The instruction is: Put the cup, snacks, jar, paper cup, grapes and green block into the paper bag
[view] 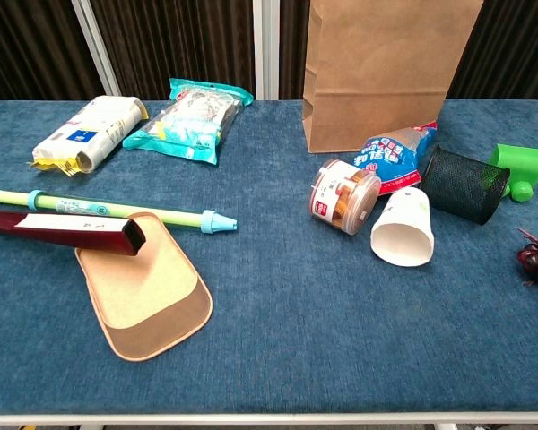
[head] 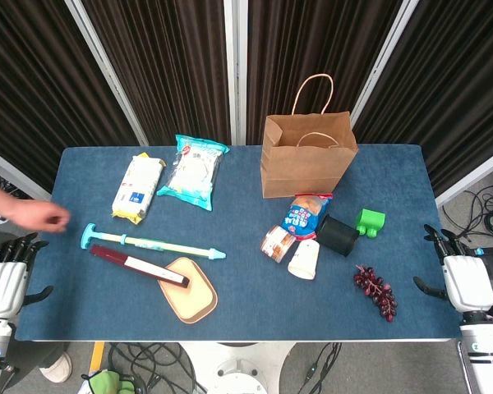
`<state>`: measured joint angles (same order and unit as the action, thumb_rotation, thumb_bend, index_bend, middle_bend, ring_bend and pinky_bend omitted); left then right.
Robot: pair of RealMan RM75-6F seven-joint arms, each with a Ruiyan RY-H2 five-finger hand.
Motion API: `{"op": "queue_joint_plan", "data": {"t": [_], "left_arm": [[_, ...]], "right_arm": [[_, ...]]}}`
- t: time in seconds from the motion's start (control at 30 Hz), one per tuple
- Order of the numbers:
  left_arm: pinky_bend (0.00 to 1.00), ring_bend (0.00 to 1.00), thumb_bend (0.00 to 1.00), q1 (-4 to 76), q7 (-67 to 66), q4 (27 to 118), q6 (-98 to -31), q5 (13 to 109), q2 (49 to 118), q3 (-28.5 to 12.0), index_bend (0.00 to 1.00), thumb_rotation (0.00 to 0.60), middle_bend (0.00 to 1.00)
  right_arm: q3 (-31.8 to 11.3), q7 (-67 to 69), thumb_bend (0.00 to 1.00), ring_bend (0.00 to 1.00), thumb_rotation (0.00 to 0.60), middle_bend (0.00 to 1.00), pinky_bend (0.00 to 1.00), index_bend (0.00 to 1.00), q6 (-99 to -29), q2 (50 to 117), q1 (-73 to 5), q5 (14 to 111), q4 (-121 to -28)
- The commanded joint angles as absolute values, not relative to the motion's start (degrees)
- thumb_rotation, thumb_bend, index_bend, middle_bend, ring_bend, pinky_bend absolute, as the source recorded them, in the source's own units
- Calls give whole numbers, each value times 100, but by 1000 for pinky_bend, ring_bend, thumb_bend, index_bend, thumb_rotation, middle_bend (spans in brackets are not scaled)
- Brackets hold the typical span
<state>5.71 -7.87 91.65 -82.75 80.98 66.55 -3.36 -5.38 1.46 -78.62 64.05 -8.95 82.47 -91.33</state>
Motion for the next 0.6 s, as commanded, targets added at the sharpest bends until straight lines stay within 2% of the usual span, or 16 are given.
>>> {"op": "queue_joint_plan", "data": {"t": [0.03,0.37,0.6], "left_arm": [[136,155,3,581,-790,9159,-8267,8098,6662,-341,283,600,226],[136,155,3,576,-749,9135,-8282,8113,6696,-332,283,600,226],[136,155,3,591,-680,9081,-8289,8162,6732,-328,283,600,225]], "right_arm": [[-552,116,88,101,600,237,241,76,-7892,6408,-890,8238,-9138],[-743,-224,88,176,600,244,317,76,-7864,6511,-1040,8074,-9292],[-1019,-778,80,193,600,228,383,59,-6835,6736,-1681,7316,-9608]]}}
